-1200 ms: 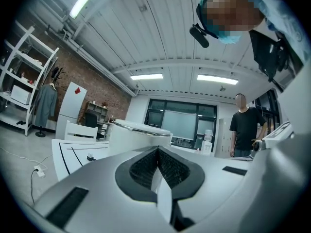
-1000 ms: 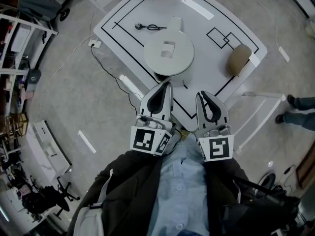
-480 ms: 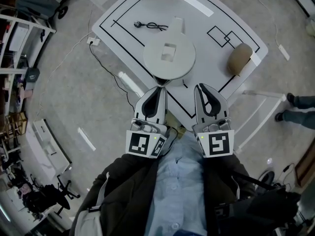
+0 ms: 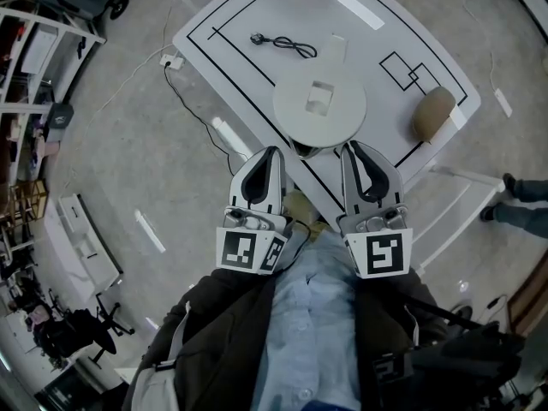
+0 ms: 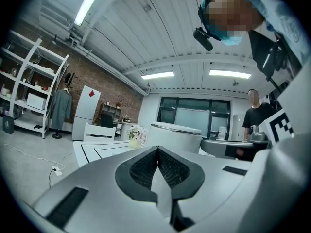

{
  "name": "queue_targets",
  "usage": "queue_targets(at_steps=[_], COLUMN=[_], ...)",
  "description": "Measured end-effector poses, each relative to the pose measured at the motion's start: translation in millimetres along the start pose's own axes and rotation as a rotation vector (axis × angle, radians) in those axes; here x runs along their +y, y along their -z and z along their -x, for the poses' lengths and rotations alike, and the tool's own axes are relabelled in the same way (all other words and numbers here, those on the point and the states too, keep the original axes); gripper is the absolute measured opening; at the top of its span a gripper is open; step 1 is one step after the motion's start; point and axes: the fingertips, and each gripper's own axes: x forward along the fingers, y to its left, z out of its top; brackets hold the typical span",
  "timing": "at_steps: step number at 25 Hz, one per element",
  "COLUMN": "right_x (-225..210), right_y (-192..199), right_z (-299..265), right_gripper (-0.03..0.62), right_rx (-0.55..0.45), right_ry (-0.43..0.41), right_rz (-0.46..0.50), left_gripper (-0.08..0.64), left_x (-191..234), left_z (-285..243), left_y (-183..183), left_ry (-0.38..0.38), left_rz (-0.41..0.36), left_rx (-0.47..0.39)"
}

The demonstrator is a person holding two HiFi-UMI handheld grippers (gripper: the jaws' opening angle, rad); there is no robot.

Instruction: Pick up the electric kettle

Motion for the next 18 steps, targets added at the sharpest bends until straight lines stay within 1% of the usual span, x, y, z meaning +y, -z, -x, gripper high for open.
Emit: queue_targets(at_steps=[4,8,18], right_x=[4.6,12.3,39.6], right_y=[4.4,1.3,2.8], right_z=[1.2,-2.3,-10.1], right_gripper=[0.029,0.025,0.025], right_rx=[0.021,0.004,0.006], right_ry=[0.003,0.003,-0.039], right_rz=[-0.009,-0.007,-0.011], left_gripper=[0.005,0.005,0.005], left_x=[8.7,17.0,34.0], left_z=[1.0,2.2,8.1], left_y=[0.6,1.4,-1.9], left_ry=[-0.003,-0.003,-0.01], left_rz=[0.004,0.006,0.009], left_rx=[0.0,0.003,-0.003])
